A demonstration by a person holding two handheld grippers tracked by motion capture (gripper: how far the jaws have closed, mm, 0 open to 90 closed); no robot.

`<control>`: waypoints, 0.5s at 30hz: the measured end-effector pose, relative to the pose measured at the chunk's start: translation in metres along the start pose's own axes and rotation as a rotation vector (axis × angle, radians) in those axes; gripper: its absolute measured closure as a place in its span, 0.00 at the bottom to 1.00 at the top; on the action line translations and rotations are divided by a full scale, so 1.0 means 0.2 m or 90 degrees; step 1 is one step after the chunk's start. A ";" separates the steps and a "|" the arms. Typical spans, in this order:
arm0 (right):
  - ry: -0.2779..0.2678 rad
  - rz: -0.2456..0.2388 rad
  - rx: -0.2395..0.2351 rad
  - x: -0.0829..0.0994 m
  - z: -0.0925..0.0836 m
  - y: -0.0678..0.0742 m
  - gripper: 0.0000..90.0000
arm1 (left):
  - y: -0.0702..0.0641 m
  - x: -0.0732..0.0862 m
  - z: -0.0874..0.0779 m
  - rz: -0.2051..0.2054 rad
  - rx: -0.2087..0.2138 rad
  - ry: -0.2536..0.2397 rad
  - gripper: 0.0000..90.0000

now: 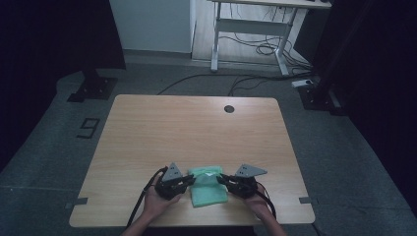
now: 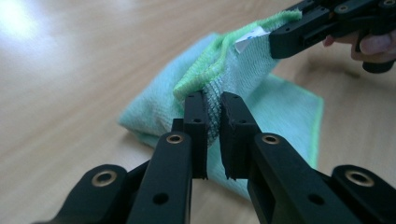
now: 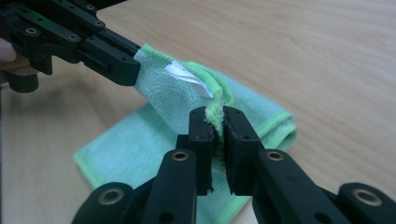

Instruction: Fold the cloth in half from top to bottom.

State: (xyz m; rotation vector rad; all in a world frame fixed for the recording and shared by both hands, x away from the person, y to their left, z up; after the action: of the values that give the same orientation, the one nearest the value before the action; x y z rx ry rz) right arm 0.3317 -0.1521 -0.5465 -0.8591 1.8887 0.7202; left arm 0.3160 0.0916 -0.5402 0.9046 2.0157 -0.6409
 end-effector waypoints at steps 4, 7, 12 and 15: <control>0.016 -0.004 -0.012 0.05 -0.03 0.04 0.85 | -0.04 0.07 0.00 0.006 0.016 0.011 0.88; 0.027 -0.005 -0.022 0.08 -0.04 0.06 0.76 | -0.07 0.10 -0.01 0.006 0.028 0.011 0.80; 0.014 -0.006 -0.019 0.09 -0.11 0.09 0.55 | -0.10 0.12 -0.07 0.010 0.041 -0.004 0.60; -0.016 0.002 -0.019 0.05 -0.15 0.09 0.51 | -0.09 0.10 -0.11 0.002 0.056 -0.033 0.56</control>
State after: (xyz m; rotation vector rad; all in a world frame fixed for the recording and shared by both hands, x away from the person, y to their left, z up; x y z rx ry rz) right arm 0.2994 -0.1677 -0.5407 -0.8614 1.8617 0.7600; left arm 0.2836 0.1025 -0.5425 0.9327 1.9532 -0.7493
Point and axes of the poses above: each handheld gripper's, and its own axes: z roughly forward along the jaws, x roughly out of its underside, y roughly to its left, the point moved 3 cm from there along z, roughly forward along the jaws, and after that the axes turned 2 degrees about -y, right-handed, at the moved point
